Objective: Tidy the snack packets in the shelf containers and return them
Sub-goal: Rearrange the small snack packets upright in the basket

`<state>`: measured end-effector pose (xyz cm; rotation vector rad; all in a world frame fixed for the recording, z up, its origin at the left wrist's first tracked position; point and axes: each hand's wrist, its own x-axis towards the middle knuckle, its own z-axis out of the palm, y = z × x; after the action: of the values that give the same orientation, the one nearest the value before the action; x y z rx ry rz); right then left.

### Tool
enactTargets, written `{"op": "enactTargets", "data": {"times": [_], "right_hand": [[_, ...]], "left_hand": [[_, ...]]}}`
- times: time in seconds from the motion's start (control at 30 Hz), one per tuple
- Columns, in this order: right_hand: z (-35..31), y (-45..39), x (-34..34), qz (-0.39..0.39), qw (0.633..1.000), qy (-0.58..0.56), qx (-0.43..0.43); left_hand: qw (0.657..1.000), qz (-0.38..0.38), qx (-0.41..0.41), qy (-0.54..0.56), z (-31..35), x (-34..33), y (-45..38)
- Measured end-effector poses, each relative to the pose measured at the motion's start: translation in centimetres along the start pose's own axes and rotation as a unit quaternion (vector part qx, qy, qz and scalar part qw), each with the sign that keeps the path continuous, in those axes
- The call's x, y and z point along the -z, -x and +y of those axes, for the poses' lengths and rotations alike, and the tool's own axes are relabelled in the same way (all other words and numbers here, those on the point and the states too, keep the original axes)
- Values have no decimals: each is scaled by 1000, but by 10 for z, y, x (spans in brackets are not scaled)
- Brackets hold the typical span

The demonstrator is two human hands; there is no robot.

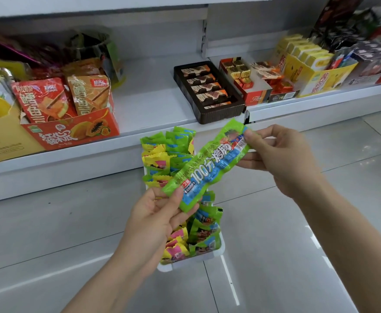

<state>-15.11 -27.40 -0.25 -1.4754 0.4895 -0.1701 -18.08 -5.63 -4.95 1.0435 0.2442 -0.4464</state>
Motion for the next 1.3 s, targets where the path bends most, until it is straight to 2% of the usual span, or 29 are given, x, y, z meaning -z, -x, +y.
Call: {"op": "enactTargets", "data": {"times": [0.13, 0.3, 0.47, 0.6, 0.97, 1.1, 1.2, 1.27, 1.3], "right_hand": [[5, -3, 3, 37, 997, 58, 42], [5, -2, 5, 28, 997, 60, 33], [11, 2, 6, 28, 996, 86, 27], [17, 4, 5, 19, 999, 51, 5], [23, 3, 7, 4, 1000, 26, -1], [26, 4, 7, 3, 1000, 14, -14], [28, 5, 5, -11, 998, -36, -51], [29, 6, 4, -54, 987, -114, -101], [29, 7, 3, -79, 977, -152, -128]], "left_hand": [[998, 14, -39, -39, -1, -2, -2], [991, 8, -89, -98, 0, 0, -2], [987, 12, -121, -106, -1, 2, -2], [978, 30, -157, -136, 0, 4, -4], [990, 27, -116, -80, 6, 1, -5], [985, 21, -145, -95, 5, 3, -5], [957, 21, -234, -172, 3, 5, -5], [897, 17, -342, -279, 4, 7, -5], [852, 12, -397, -341, 5, 8, -5]]}}
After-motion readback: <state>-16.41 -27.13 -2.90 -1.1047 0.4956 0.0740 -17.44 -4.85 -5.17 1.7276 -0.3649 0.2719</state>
